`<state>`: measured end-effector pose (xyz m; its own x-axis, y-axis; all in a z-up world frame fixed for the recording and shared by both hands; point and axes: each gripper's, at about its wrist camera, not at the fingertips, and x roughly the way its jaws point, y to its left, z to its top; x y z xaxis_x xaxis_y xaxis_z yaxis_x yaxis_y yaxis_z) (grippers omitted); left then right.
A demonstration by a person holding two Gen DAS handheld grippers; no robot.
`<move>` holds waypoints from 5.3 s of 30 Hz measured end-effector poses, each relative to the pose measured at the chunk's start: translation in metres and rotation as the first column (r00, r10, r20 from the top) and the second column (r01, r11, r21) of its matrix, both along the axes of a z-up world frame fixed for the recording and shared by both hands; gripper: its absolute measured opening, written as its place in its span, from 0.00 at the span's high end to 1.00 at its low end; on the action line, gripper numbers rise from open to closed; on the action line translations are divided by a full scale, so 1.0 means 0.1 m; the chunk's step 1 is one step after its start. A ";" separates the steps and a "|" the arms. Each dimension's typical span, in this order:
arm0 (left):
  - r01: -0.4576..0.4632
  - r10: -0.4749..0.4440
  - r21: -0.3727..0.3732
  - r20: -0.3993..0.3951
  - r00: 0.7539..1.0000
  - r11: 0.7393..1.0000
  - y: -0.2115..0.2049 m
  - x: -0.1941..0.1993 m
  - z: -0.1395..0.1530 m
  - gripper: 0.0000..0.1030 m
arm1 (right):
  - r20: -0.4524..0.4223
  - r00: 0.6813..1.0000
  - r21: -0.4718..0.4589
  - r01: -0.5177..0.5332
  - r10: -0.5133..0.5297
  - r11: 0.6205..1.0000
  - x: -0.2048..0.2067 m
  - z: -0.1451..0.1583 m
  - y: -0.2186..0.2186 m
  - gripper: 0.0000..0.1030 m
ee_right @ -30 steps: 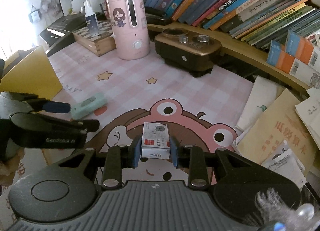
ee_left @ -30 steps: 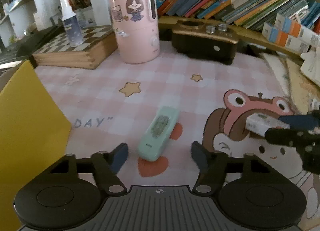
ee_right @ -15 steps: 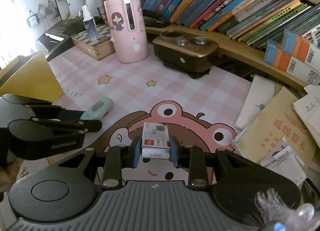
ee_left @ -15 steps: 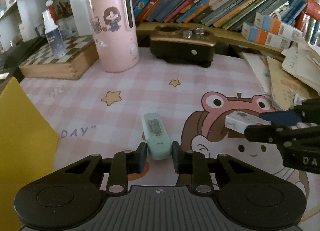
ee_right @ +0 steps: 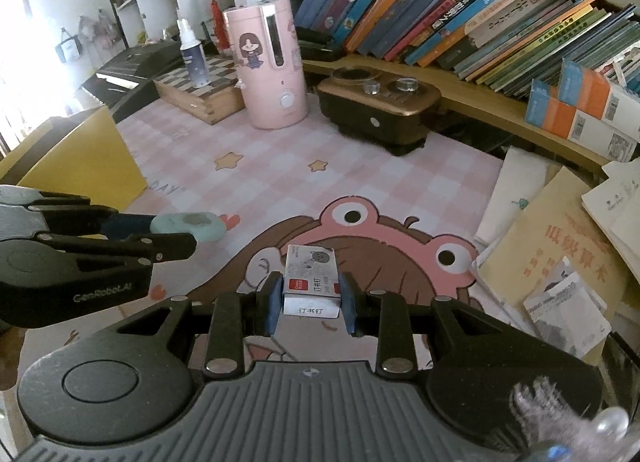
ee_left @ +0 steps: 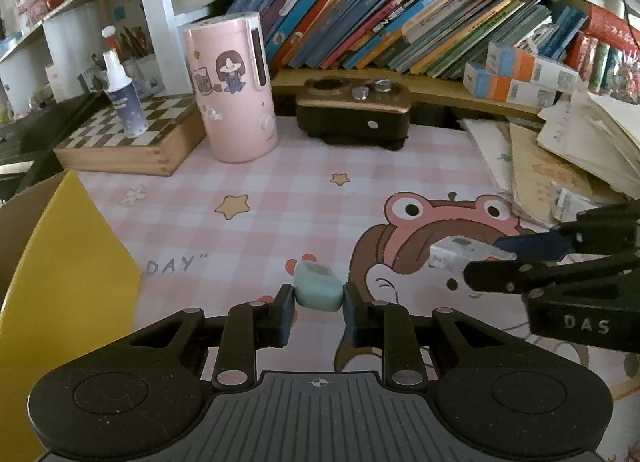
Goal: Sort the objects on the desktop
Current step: 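Close the left gripper on the mint-green eraser while the right gripper holds the card box, then carry the mint eraser and card box with both grippers toward the yellow box, then open the left gripper over the box while the right gripper releases the card box inside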
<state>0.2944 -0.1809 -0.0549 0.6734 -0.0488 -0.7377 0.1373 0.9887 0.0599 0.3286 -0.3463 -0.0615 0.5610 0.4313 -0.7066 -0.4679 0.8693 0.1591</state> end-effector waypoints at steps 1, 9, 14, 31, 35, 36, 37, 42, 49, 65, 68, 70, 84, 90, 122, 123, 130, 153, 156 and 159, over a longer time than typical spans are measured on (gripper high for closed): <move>0.000 0.000 -0.001 0.001 1.000 1.000 0.00 -0.02 0.01 0.77 | -0.001 1.000 0.001 -0.002 0.002 1.000 -0.03 0.01 0.00 0.73; -0.008 0.008 -0.008 0.004 1.000 1.000 0.00 -0.22 0.09 0.77 | -0.014 1.000 0.004 -0.005 0.005 1.000 -0.18 0.03 0.00 0.73; -0.007 0.008 -0.019 0.006 1.000 1.000 0.02 -0.35 0.13 0.77 | -0.025 1.000 0.014 0.009 -0.008 1.000 -0.28 0.05 0.00 0.73; 0.021 -0.016 -0.070 0.062 0.998 0.997 0.26 -0.92 0.35 0.77 | -0.012 0.999 0.043 0.047 -0.047 0.998 -0.91 0.33 0.20 0.73; 0.044 -0.038 -0.077 0.086 0.996 0.996 0.38 -1.12 0.41 0.77 | -0.027 0.996 0.060 0.090 -0.089 0.994 -1.15 0.36 0.28 0.73; 0.048 -0.041 -0.079 0.091 0.995 0.996 0.41 -1.17 0.42 0.77 | -0.031 0.995 0.066 0.101 -0.099 0.993 -1.21 0.36 0.30 0.73; 0.052 -0.044 -0.081 0.096 0.994 0.995 0.45 -1.21 0.43 0.77 | -0.036 0.993 0.072 0.113 -0.110 0.991 -1.28 0.37 0.33 0.73; 0.067 -0.056 -0.093 0.115 0.992 0.993 0.67 -1.45 0.47 0.77 | -0.039 0.989 0.075 0.148 -0.145 0.986 -1.62 0.42 0.53 0.73; 0.085 -0.070 -0.122 0.128 0.989 0.989 1.01 -1.83 0.49 0.77 | -0.025 0.985 0.052 0.173 -0.172 0.984 -2.05 0.48 0.87 0.73; 0.041 -0.019 -0.152 0.141 0.990 0.988 1.84 -2.61 0.50 0.77 | -0.016 0.993 0.023 0.117 -0.117 0.993 -2.86 0.49 1.70 0.73; 0.026 -0.004 -0.150 0.150 0.989 0.988 1.96 -2.71 0.52 0.77 | -0.009 0.996 0.024 0.090 -0.090 0.996 -2.94 0.50 1.84 0.73; 0.013 0.010 -0.151 0.153 0.988 0.988 2.04 -2.77 0.52 0.77 | -0.005 0.997 0.023 0.072 -0.072 0.997 -2.99 0.51 1.93 0.73; -0.086 0.115 -0.156 0.188 0.975 0.984 2.54 -3.07 0.59 0.77 | 0.026 0.999 0.027 -0.024 0.023 0.999 -3.15 0.58 2.44 0.73; -0.105 0.136 -0.157 0.203 0.970 0.982 2.68 -3.12 0.62 0.77 | 0.037 0.998 0.030 -0.043 0.042 0.999 -3.17 0.61 2.58 0.73; -0.114 0.159 -0.170 0.284 0.945 0.979 2.63 -2.04 0.86 0.77 | 0.164 0.985 0.069 -0.058 0.046 0.996 -2.04 0.97 2.70 0.73; -0.115 0.160 -0.170 0.279 0.947 0.979 2.61 -1.99 0.84 0.77 | 0.164 0.985 0.065 -0.061 0.050 0.996 -1.97 0.96 2.70 0.73; -0.132 0.169 -0.168 0.226 0.959 0.977 2.55 -1.62 0.70 0.77 | 0.165 0.983 0.003 -0.085 0.083 0.996 -1.56 0.81 2.74 0.73; -0.188 0.206 -0.204 0.071 0.976 0.961 2.55 -1.06 0.36 0.76 | 0.202 0.925 -0.214 -0.278 0.321 0.936 -1.14 0.52 3.02 0.72; -0.185 0.203 -0.211 0.069 0.977 0.960 2.55 -1.07 0.37 0.76 | 0.200 0.925 -0.218 -0.280 0.323 0.935 -1.13 0.52 3.03 0.72; -0.181 0.200 -0.207 0.076 0.977 0.961 2.54 -1.10 0.38 0.76 | 0.198 0.929 -0.214 -0.272 0.314 0.938 -1.14 0.52 3.02 0.72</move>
